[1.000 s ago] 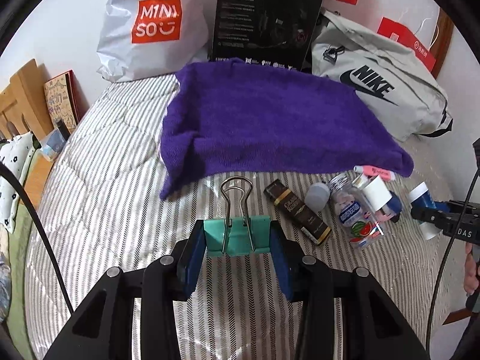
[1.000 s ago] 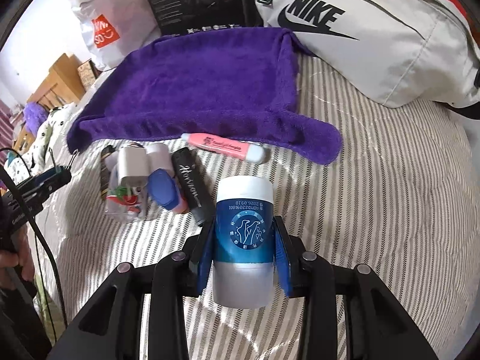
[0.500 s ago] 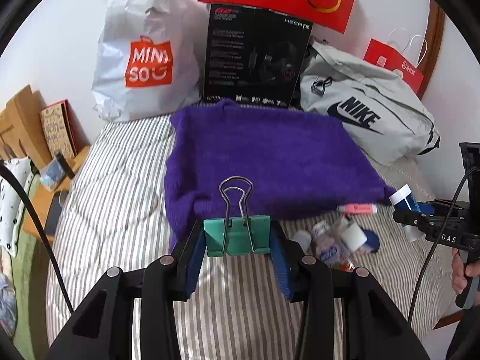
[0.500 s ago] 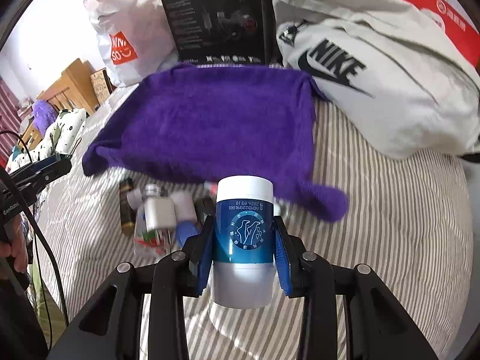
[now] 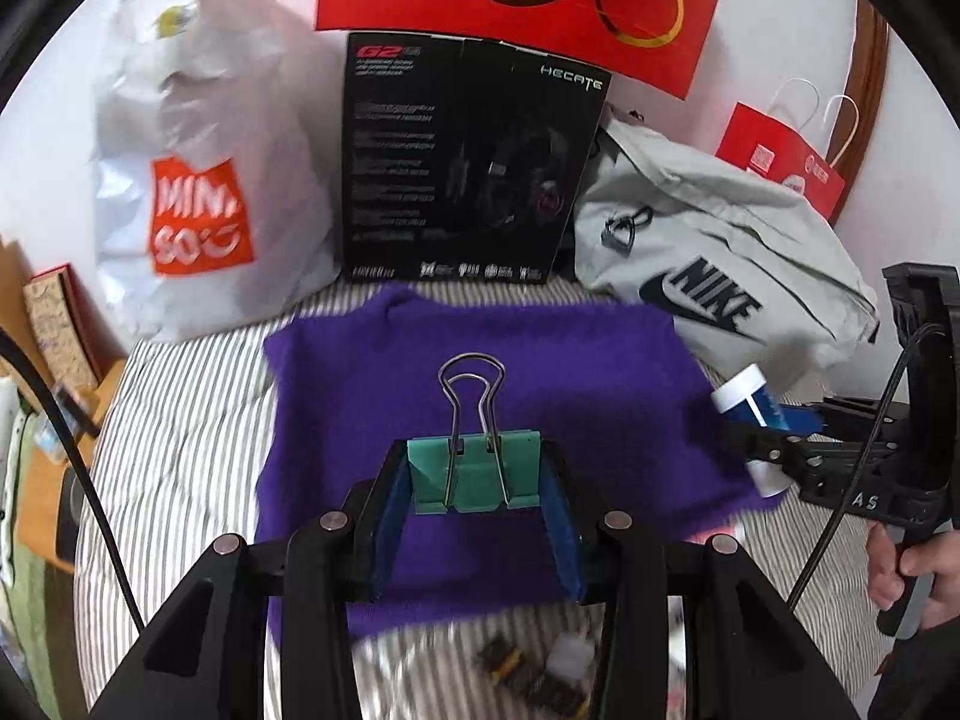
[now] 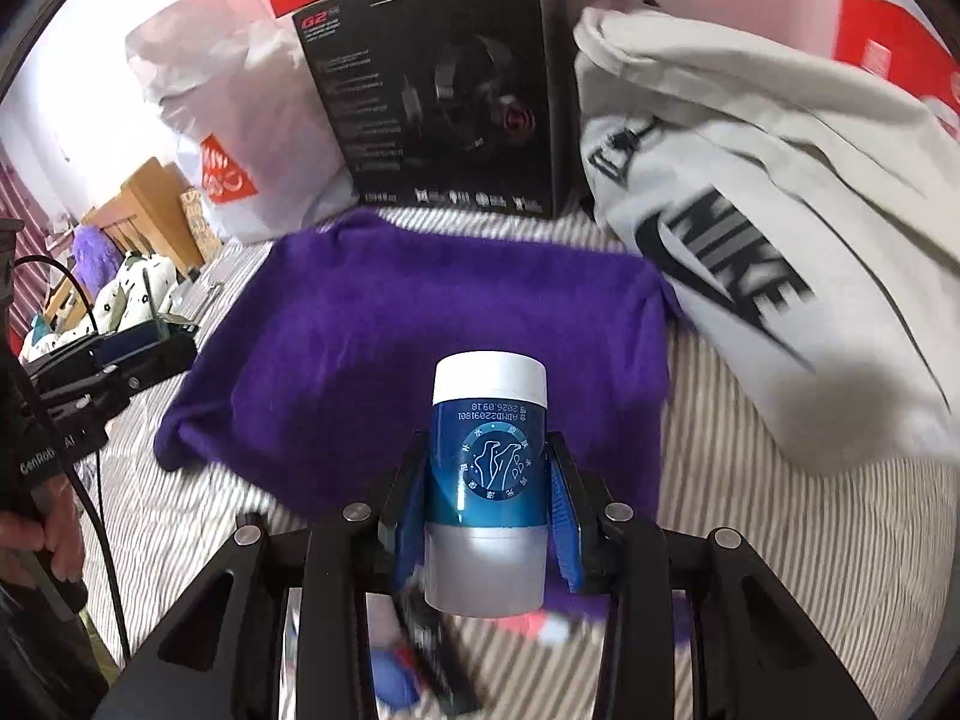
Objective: Organize rigid objects
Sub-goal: 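Carry the clip and bottle onto the purple towel and open both tools, then grasp the brown Grand Reserve box with the left tool while the right tool grasps the black Horizon stick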
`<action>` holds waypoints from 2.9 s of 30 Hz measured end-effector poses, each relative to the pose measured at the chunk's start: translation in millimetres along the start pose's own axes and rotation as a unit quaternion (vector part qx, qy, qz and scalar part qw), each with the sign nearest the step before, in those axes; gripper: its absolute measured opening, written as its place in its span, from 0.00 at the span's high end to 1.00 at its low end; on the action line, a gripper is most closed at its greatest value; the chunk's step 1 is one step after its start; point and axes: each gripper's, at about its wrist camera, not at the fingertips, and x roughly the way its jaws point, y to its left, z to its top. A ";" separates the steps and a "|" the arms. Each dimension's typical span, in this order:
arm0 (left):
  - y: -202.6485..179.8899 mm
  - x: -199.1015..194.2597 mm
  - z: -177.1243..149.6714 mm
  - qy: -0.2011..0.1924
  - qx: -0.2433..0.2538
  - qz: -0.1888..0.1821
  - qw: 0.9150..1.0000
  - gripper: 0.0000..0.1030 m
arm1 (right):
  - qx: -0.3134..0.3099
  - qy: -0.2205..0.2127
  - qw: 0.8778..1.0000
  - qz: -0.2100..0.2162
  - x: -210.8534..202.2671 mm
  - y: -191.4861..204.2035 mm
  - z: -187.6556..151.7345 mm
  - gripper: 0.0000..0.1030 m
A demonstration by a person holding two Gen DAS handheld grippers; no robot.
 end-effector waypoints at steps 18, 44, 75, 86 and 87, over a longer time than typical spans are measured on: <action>23.8 132.2 28.6 0.073 -0.004 0.012 0.997 0.61 | -0.002 0.069 0.997 -0.025 112.6 -17.3 45.7 0.65; 22.3 94.0 -17.1 0.080 -0.006 0.047 0.996 0.28 | 0.035 0.004 0.999 -0.016 -17.8 -7.8 -23.3 0.36; 1.2 49.0 -145.9 0.099 -0.022 0.078 0.992 0.28 | 0.099 0.046 0.994 -0.012 -98.2 9.8 -172.2 0.36; 23.2 40.0 -153.9 0.091 -0.016 0.089 0.992 0.28 | 0.093 0.060 0.994 -0.012 -77.3 8.8 -170.2 0.36; 20.1 42.2 -153.5 0.091 -0.006 0.090 0.992 0.28 | 0.094 0.062 0.994 -0.013 -75.0 7.6 -169.6 0.36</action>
